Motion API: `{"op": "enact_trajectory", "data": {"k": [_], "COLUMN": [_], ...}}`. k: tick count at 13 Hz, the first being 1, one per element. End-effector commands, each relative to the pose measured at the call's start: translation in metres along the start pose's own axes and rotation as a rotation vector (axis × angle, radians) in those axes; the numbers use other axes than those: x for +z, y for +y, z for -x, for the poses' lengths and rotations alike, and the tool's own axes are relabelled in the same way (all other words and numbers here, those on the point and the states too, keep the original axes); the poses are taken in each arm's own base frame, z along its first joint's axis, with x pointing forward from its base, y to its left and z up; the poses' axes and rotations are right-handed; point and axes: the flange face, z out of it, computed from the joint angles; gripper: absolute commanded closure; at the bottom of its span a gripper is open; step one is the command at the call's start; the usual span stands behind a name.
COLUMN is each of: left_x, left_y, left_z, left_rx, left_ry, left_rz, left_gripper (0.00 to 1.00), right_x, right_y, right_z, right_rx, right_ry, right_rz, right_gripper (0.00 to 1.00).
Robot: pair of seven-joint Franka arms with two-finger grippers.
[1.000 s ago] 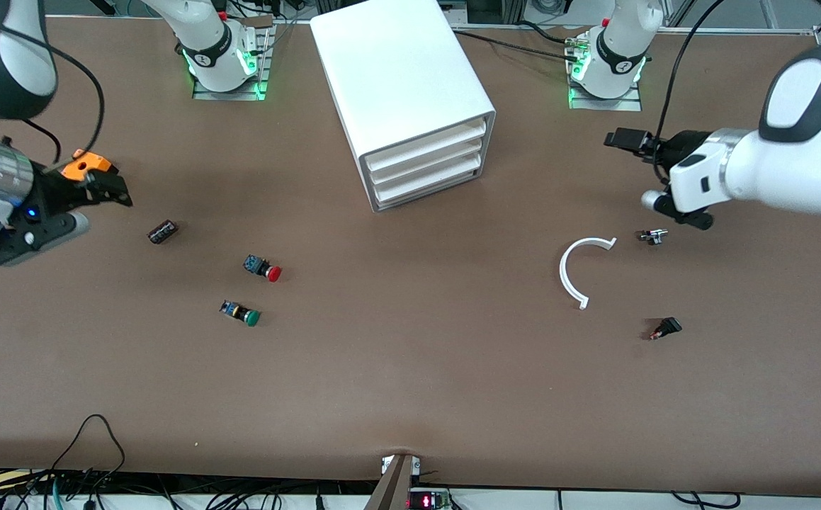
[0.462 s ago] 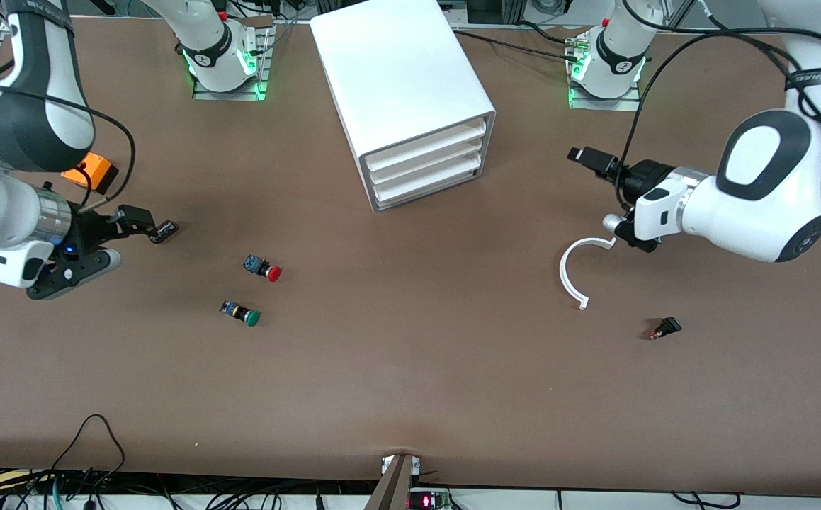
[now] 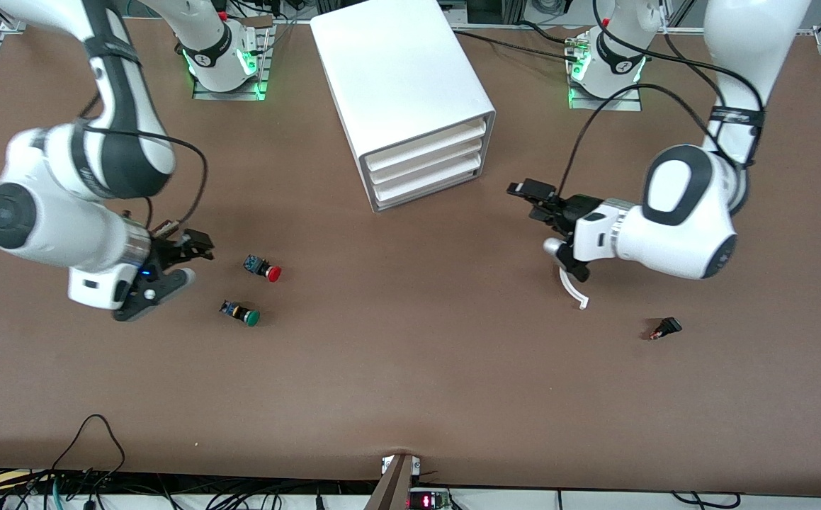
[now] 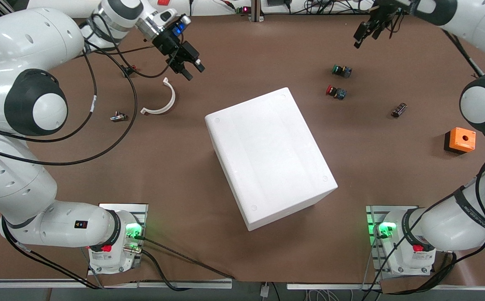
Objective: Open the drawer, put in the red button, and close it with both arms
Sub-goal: 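Grasp the top drawer handle with the left gripper while the right gripper lowers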
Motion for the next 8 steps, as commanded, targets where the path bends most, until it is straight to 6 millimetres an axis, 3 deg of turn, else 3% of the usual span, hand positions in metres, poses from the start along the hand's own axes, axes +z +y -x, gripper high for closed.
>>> {"op": "enact_trajectory", "data": {"k": [1,4,7,8], "left_x": [0.022,0.059,0.081,0.097], "left_y": [0.002,-0.017,-0.019,-0.010], "left_z": [0.011,0.027,0.038,0.042], "left_rx": [0.132,0.265,0.241,0.248], "left_ry": [0.071,0.184,0.221,0.199], "left_rz": [0.069,0.186,0.235,0.242], "left_gripper": [0.00,0.00,0.00,0.00], "right_x": [0.037,0.065,0.093,0.104], "right_y": [-0.002,-0.004,-0.022,-0.023], "right_z": [0.006,0.015,0.022,0.026], "right_rx": [-0.133,-0.228,-0.259,-0.261], "right_ry": [0.029,0.037,0.034,0.037], "right_rz": [0.001,-0.006,-0.014,-0.008], "right_gripper": [0.00,0.00,0.00,0.00]}}
